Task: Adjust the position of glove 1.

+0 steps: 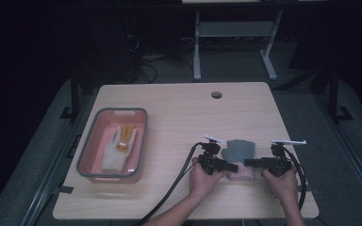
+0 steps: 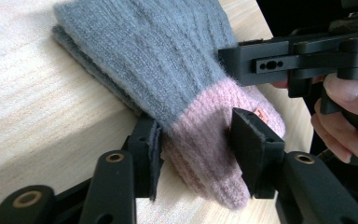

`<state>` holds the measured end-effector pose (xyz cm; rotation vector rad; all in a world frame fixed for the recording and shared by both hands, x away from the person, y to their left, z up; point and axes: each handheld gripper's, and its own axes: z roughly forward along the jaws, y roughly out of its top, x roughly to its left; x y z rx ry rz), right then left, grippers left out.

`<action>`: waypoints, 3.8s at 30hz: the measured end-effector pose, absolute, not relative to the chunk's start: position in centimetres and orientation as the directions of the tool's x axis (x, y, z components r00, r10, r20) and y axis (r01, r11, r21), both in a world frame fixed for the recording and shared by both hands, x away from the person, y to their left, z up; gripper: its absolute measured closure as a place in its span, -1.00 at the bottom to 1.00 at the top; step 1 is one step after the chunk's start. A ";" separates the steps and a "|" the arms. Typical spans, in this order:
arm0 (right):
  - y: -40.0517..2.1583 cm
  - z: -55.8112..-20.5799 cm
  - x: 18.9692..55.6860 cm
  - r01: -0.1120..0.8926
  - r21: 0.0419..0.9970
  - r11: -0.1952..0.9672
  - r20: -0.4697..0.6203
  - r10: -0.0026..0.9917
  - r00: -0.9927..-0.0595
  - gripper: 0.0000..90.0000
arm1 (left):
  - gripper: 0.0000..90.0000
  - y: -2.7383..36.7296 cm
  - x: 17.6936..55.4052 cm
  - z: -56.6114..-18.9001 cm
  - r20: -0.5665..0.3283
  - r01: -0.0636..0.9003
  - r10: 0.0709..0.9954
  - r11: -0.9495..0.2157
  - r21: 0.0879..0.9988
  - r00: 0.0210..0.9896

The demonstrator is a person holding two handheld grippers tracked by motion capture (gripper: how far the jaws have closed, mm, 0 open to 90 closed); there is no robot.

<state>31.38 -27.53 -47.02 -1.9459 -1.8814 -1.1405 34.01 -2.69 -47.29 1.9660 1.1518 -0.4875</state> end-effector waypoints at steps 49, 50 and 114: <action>-25.0 -45.0 30.8 0.890 0.432 -0.143 0.693 0.685 -0.227 0.67 | 0.59 1.4 34.6 -44.8 -0.679 0.832 0.483 -0.278 0.480 0.553; -24.9 -44.9 30.8 0.889 0.435 -0.142 0.691 0.686 -0.228 0.67 | 0.59 1.5 34.6 -44.7 -0.680 0.832 0.481 -0.280 0.479 0.553; -14.5 -38.4 34.1 0.863 0.506 0.005 0.695 0.591 -0.411 0.68 | 0.59 13.2 34.2 -37.9 -0.641 0.797 0.499 -0.198 0.571 0.583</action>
